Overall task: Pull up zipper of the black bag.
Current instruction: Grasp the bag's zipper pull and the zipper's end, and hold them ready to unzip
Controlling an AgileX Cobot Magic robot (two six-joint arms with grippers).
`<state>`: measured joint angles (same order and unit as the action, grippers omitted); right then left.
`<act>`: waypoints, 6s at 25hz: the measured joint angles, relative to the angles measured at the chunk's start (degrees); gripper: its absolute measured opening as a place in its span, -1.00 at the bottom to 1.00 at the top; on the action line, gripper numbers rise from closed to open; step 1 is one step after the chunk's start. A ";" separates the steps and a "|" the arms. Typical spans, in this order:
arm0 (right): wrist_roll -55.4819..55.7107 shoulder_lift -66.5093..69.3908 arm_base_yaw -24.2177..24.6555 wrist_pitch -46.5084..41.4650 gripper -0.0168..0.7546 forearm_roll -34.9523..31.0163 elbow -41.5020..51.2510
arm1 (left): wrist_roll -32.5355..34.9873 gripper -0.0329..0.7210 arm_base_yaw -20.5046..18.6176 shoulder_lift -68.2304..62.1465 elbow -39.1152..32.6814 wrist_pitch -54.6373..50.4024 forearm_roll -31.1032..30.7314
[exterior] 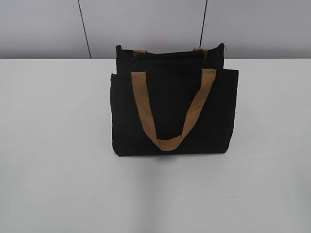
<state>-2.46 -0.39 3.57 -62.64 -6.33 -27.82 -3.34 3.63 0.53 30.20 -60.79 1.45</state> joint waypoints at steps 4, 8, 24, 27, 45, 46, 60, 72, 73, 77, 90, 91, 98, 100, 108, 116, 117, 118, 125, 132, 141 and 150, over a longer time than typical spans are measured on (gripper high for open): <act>0.00 0.00 0.00 0.00 0.08 0.00 0.00 | 0.00 -0.28 0.00 0.00 0.00 0.00 0.00; 0.00 0.00 0.00 0.00 0.08 0.00 0.00 | 0.00 -0.28 0.00 0.00 0.00 0.00 0.00; 0.00 0.00 0.00 0.00 0.08 0.00 0.00 | 7.37 -0.28 2.26 -22.73 7.13 23.68 0.00; 0.00 0.00 0.00 0.00 0.08 0.00 0.00 | 7.56 -0.28 3.93 -28.52 7.13 31.85 0.00; 0.00 0.00 0.00 0.00 0.08 0.00 0.00 | 7.61 -0.28 14.29 -63.34 5.18 70.87 0.97; 0.00 0.00 0.00 0.00 0.08 0.00 0.00 | 7.61 -0.28 14.54 -64.94 5.18 71.76 0.97; 0.00 0.00 0.00 0.00 0.08 0.00 0.00 | 7.65 -0.28 14.73 -73.06 -0.35 88.15 -0.24; 0.00 0.00 0.00 0.00 0.08 0.00 0.00 | 7.53 -0.28 14.73 -88.99 -4.94 106.32 -8.92; 0.00 0.00 0.00 0.00 0.08 0.00 0.00 | 7.54 -0.28 14.73 -90.96 -4.94 107.88 -10.43; 0.00 0.00 0.00 0.00 0.08 0.00 0.00 | 7.54 -0.28 14.73 -97.03 -4.94 114.16 -14.06; 0.00 0.00 0.00 0.00 0.08 -0.06 0.00 | 7.47 -0.10 14.73 -103.50 -3.82 117.44 -21.01; 0.00 0.00 0.00 0.00 0.08 -0.06 0.00 | 7.41 -0.07 14.73 -104.33 -3.34 117.44 -21.75; 0.00 0.00 0.00 0.00 0.08 -0.06 0.00 | 3.83 0.03 14.73 -107.03 -0.62 118.65 -26.64; 0.00 0.00 0.00 0.00 0.08 -0.06 0.00 | 1.87 0.08 14.73 -108.08 0.24 118.69 -30.08; 0.00 0.00 0.00 0.00 0.08 -0.06 0.00 | -0.10 0.13 14.73 -110.34 2.36 118.69 -32.90; 0.00 0.00 0.00 0.00 0.08 -0.06 0.00 | -0.25 0.10 14.73 -113.13 4.93 118.63 -33.15; 0.00 0.00 0.00 0.00 0.08 -0.06 0.00 | -0.25 0.10 14.73 -113.56 5.39 118.37 -33.33; 0.00 0.00 0.00 0.00 0.08 -0.06 0.00 | -0.25 0.10 14.73 -113.84 5.86 117.99 -33.61; 0.00 0.00 0.00 0.00 0.08 -0.06 0.00 | -0.25 0.06 14.73 -116.86 8.92 116.12 -34.90; 0.00 0.00 0.00 0.00 0.08 -0.06 0.00 | -0.25 0.05 14.73 -118.68 10.65 116.62 -35.46; 0.00 0.00 0.00 0.00 0.08 -0.06 0.00 | -0.25 -0.07 14.73 -118.78 12.52 117.41 -35.46; 0.00 0.00 0.00 0.00 0.08 -0.06 0.00 | -0.27 -0.47 14.73 -119.45 12.59 117.36 -35.46</act>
<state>-2.46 -0.39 3.57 -62.64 -6.39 -27.82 -3.60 18.36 -118.92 42.79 56.57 -34.01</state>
